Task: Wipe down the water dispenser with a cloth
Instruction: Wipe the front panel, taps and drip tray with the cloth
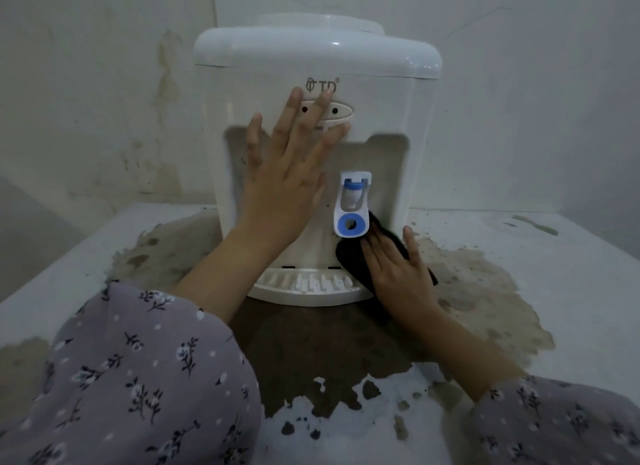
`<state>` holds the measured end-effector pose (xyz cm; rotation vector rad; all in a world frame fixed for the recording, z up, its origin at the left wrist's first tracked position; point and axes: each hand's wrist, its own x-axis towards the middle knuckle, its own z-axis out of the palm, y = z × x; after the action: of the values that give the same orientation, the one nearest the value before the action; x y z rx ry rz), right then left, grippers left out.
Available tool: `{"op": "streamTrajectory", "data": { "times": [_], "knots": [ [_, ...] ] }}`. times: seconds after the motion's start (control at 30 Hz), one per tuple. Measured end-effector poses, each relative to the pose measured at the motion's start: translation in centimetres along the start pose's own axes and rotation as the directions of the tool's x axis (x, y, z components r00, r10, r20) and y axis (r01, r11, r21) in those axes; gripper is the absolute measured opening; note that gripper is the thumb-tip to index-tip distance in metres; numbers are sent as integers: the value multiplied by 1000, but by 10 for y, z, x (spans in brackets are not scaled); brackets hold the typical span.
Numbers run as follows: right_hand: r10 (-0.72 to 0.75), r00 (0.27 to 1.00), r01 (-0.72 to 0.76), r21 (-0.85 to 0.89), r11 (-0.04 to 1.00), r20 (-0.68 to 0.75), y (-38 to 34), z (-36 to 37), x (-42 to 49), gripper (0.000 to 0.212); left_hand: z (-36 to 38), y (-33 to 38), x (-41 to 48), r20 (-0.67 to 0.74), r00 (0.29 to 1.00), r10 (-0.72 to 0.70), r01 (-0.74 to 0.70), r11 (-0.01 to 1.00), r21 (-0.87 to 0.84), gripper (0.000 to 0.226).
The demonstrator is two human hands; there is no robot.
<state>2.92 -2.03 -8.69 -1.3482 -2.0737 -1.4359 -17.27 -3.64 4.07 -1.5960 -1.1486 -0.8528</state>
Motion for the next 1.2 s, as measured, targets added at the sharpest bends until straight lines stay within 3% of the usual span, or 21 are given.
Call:
{"op": "streamTrajectory", "data": {
  "times": [0.13,0.3,0.4,0.53,0.67,0.73,0.83,0.9,1.03,1.13,1.2],
  "knots": [
    [-92,994,91,33,995,61,3,-5,-8,53,-2,3,-13,33,999,6,-7,1000,7,63],
    [42,982,-45,-12,999,-186,42,-24,34,35,-4,5,-15,27,1000,-4,4,1000,0,60],
    [39,969,-57,-69,996,-243,58,-29,57,31,-3,12,-18,30,999,-14,15,1000,-19,55],
    [-15,981,-1,-83,997,-191,44,-20,44,33,-2,17,-27,57,998,-21,23,1000,-20,56],
    [-76,997,75,-43,996,-20,11,-12,5,38,-5,14,-37,104,995,0,1,1000,-12,52],
    [-79,996,77,37,996,50,1,-13,-5,37,-5,11,-42,115,993,25,-25,1000,-4,50],
    [38,999,-34,224,974,-13,3,-25,-2,36,-7,8,-46,94,994,53,-48,998,-50,47],
    [195,977,-152,356,922,-86,11,-40,5,33,-8,7,-46,53,997,52,-46,993,-109,44],
    [470,856,-280,572,771,-215,33,-75,31,24,-8,8,-41,-9,1000,9,-11,977,-211,42],
    [641,758,-321,788,525,-118,44,-96,52,24,-12,12,-34,-32,997,-66,53,952,-300,42],
    [680,733,-331,860,389,-26,47,-103,62,21,-15,13,-31,-37,994,-107,89,939,-332,37]
  ]
}}
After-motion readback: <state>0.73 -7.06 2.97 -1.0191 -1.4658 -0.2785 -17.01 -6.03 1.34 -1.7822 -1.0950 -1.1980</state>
